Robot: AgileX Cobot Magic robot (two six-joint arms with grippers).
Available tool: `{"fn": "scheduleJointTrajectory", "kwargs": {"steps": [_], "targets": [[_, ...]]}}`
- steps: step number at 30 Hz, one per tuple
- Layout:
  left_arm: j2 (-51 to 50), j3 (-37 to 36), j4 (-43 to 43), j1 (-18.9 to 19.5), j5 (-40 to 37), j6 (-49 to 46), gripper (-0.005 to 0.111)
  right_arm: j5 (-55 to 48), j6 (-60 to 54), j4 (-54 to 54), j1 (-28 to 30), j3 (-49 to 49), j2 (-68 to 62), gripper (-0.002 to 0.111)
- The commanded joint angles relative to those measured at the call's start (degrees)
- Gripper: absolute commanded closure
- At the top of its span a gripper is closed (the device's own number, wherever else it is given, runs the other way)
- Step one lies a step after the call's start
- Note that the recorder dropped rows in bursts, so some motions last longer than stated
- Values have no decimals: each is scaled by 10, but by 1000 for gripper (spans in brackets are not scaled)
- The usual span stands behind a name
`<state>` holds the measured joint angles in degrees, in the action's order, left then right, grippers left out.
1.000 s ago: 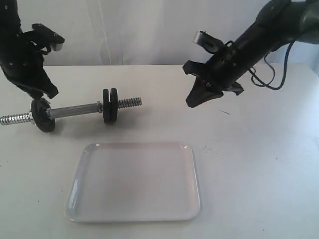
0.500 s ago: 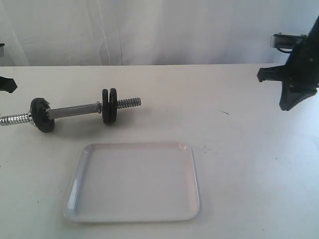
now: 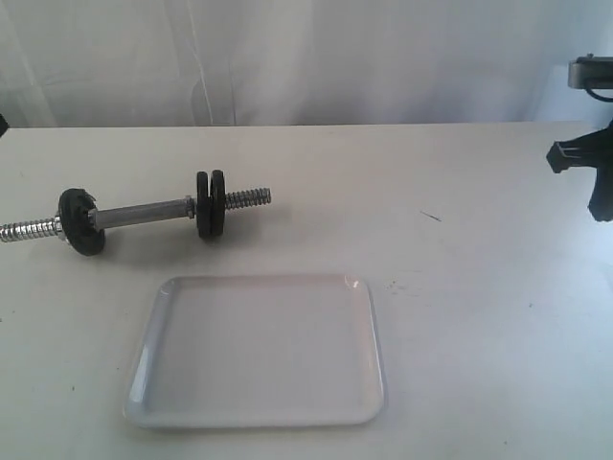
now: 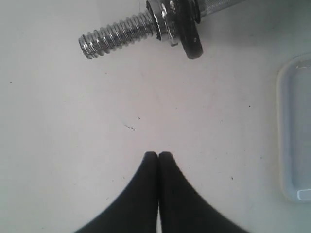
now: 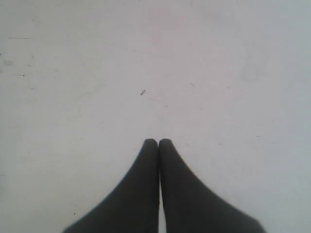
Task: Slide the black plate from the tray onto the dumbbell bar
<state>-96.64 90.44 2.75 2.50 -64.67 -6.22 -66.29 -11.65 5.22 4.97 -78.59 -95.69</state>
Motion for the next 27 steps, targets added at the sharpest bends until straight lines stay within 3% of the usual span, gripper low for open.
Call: {"fn": "scheduleJointTrajectory", "kwargs": {"steps": [1,10,19,27], "targets": [[69,-22,-5,1,-53,3,107,27,-22,-12,1,42,78,108],[233,-113,-37,1,1,15,107,53,-21,-10,1,100,269,108],[433,-189,-52,-46,40,17,107,70,-11,-7,1,154,478,108],[606,-217,-59,-51,47,29,107,59,-8,-5,1,158,655,108]]}}
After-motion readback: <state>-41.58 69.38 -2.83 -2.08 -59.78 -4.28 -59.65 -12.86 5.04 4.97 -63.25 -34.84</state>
